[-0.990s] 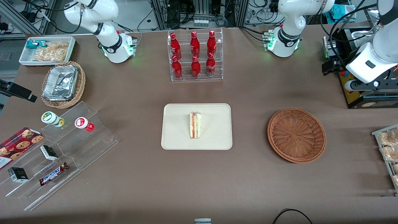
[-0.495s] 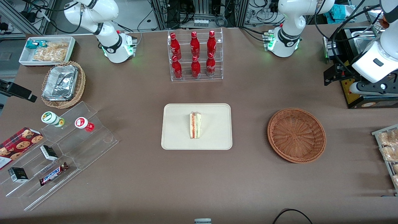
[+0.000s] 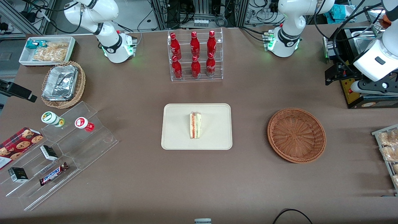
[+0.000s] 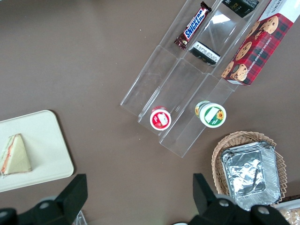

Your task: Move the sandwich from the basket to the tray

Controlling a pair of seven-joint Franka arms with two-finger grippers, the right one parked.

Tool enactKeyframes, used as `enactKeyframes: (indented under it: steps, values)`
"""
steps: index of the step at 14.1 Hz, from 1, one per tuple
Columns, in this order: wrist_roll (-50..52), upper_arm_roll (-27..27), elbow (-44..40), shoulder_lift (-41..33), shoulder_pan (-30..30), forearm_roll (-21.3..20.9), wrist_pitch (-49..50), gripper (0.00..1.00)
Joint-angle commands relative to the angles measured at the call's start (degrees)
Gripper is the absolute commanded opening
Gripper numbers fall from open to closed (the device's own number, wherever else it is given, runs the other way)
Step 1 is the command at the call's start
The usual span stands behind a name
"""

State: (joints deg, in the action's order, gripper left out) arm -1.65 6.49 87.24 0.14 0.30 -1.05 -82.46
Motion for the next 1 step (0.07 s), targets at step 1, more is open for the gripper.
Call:
enactKeyframes:
  steps: [1]
  values:
    - [-0.55, -0.24, 0.12, -1.02, -0.30, -0.36, -0.24, 1.00]
